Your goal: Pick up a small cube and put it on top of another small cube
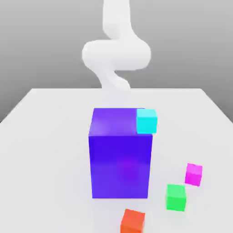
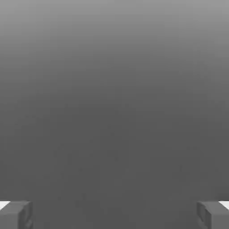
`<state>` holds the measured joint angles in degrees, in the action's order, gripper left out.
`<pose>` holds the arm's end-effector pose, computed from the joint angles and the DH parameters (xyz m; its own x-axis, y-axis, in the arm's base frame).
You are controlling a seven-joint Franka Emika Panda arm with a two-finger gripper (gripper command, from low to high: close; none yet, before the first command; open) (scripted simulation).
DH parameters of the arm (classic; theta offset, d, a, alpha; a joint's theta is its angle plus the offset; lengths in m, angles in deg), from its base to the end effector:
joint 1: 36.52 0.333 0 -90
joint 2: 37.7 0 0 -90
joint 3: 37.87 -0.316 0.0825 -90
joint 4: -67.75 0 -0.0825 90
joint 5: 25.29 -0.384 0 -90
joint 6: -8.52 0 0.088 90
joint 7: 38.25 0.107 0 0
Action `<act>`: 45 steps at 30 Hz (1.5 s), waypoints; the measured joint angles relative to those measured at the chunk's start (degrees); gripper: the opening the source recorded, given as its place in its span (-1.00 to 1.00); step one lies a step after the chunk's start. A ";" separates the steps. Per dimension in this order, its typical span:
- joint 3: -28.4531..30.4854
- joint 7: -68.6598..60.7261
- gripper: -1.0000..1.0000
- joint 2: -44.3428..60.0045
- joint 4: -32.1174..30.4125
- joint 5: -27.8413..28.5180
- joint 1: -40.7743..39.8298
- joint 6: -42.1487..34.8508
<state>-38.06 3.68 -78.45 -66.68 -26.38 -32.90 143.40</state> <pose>0.3805 0.0260 0.6614 0.6022 -0.6389 0.4787 -0.4543 -0.7673 -0.4526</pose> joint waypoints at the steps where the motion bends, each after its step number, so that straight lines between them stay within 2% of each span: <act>1: -0.15 -1.78 0.00 2.34 -1.19 -0.49 1.62 1.41; 10: -3.37 -15.72 0.00 21.28 -10.91 -3.79 13.73 12.85; 15: -6.62 -22.03 0.00 31.64 -16.27 -3.73 19.06 19.19; 18: -8.95 -24.47 0.00 37.88 -19.50 -1.82 22.46 23.05; 21: -9.64 -24.88 0.00 44.16 -22.47 2.64 25.19 26.93; 27: -4.39 -20.81 0.00 56.65 -21.20 9.58 29.45 36.55; 28: -3.50 -20.41 -1.00 58.44 -20.85 10.06 30.24 38.00; 35: -3.44 -20.02 -1.00 58.76 -20.79 10.56 30.21 38.19; 41: -7.32 -24.43 -1.00 47.74 -23.00 4.71 27.69 29.42; 45: -7.41 -32.57 -1.00 45.15 -22.48 3.80 25.57 26.34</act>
<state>-45.47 -28.89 -33.29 -89.16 -22.58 -7.33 169.74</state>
